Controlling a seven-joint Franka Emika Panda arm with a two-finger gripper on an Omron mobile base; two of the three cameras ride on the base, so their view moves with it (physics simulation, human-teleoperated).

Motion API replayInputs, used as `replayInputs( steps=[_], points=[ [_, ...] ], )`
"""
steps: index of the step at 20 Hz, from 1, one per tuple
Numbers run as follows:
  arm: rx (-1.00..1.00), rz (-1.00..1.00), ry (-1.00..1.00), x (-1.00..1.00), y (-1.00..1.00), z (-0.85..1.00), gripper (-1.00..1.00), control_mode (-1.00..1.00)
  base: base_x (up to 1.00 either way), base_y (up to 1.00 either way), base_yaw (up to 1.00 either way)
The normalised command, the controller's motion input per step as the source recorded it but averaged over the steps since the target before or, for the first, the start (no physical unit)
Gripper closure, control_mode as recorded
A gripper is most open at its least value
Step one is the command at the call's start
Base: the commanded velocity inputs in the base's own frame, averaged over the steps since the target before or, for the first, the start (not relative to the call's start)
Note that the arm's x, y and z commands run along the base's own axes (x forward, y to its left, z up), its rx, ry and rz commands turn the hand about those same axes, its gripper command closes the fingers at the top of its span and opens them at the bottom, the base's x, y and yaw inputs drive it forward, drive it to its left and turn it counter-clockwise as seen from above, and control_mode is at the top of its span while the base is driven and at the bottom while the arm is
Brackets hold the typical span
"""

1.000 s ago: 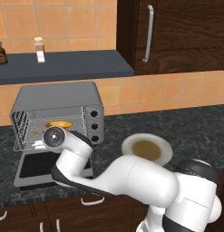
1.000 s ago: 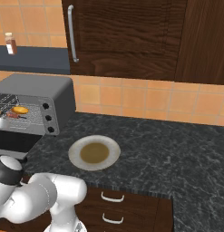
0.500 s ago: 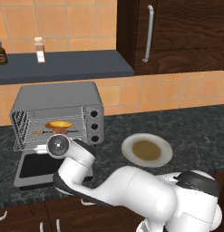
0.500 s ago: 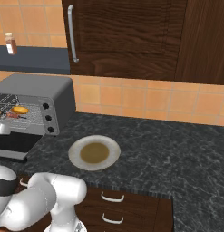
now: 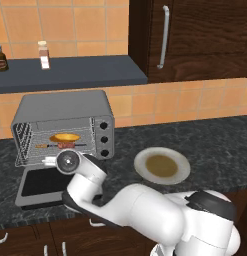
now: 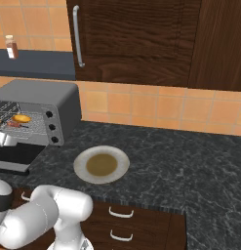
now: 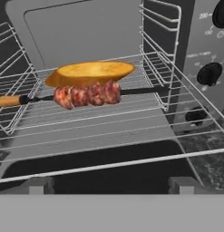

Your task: Pick up the kebab skewer and baguette bread, and place them inside the toaster oven. Close the toaster oven door and start by setting the timer.

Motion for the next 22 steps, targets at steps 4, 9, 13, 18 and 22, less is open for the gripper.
replayInputs(
  steps=[4, 9, 13, 18, 22],
  points=[
    [-0.11, 0.0, 0.0, 0.09, 0.0, 0.0, -1.0, -1.0, 0.0, 0.0, 0.0],
    [-0.07, 0.0, 0.0, 0.09, 0.0, 0.0, -1.0, -1.0, 0.0, 0.0, 0.0],
    [-0.01, 0.0, 0.02, 0.03, 0.0, 0.0, -1.0, -1.0, 0.0, 0.0, 0.0],
    [0.0, 0.0, 0.02, 0.0, 0.0, -0.02, -1.0, -1.0, 0.0, 0.0, 0.0],
    [0.0, 0.0, 0.0, 0.0, 0.0, -0.11, -1.0, -1.0, 0.0, 0.0, 0.0]
  ],
)
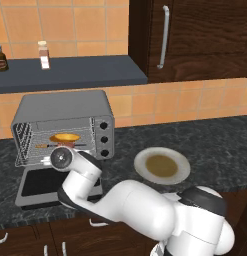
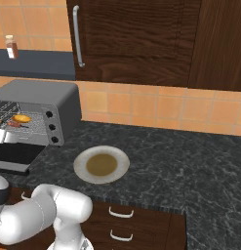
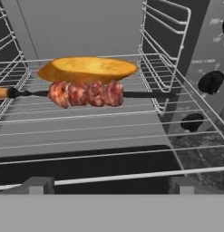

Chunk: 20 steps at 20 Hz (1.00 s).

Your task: Pick up the kebab skewer and baguette bread, and place them inside the toaster oven. Close the toaster oven door and start by setting the timer.

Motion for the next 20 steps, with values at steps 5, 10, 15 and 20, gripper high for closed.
replayInputs(
  steps=[5, 10, 15, 20],
  points=[
    [0.0, 0.02, 0.0, 0.07, 0.0, -0.2, -1.0, -1.0, 0.0, 0.0, 0.0],
    [0.0, 0.08, 0.0, 0.0, 0.0, -0.15, -1.0, -1.0, 0.0, 0.0, 0.0],
    [0.0, 0.01, -0.09, 0.0, 0.0, 0.0, -1.0, -1.0, 0.0, 0.0, 0.0],
    [0.0, 0.0, -0.11, 0.0, 0.0, 0.0, -1.0, -1.0, 0.0, 0.0, 0.0]
  ],
)
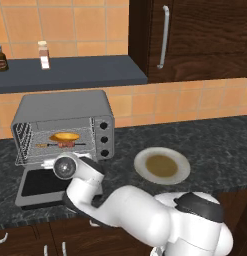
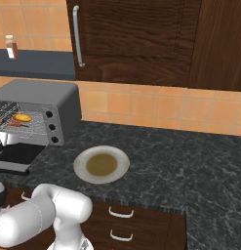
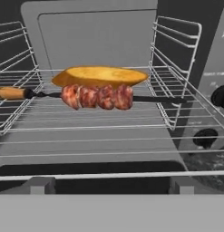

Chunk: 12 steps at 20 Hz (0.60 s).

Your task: Pick up the kebab skewer and baguette bread, and place them inside the toaster oven. Close the toaster oven door and start by setting the timer.

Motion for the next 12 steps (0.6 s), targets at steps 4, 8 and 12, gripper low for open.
replayInputs(
  steps=[4, 8, 12],
  points=[
    [0.0, 0.0, -0.09, 0.05, 0.0, 0.0, -1.0, -1.0, 0.0, 0.0, 0.0],
    [0.0, 0.0, -0.1, 0.13, 0.0, 0.0, -1.0, -1.0, 0.0, 0.0, 0.0],
    [0.0, 0.0, -0.08, 0.18, 0.0, 0.0, -1.0, -1.0, 0.0, 0.0, 0.0]
  ],
)
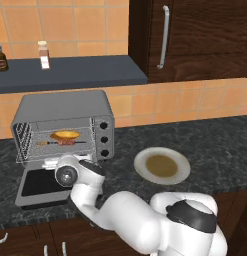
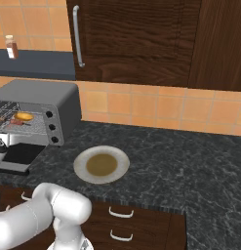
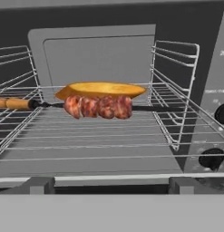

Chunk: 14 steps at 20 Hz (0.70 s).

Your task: Pick up the kebab skewer and baguette bread, and place them inside the toaster oven. Close the toaster oven door and start by setting the timer.

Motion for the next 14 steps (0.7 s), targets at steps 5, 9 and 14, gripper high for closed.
replayInputs(
  steps=[5, 9, 14],
  points=[
    [0.0, 0.0, -0.06, 0.23, 0.0, 0.0, -1.0, -1.0, 0.0, 0.0, 0.0],
    [0.0, 0.0, -0.05, 0.27, 0.0, 0.0, -1.0, -1.0, 0.0, 0.0, 0.0],
    [0.0, 0.0, -0.01, 0.31, 0.0, 0.0, -1.0, -1.0, 0.0, 0.0, 0.0]
  ],
)
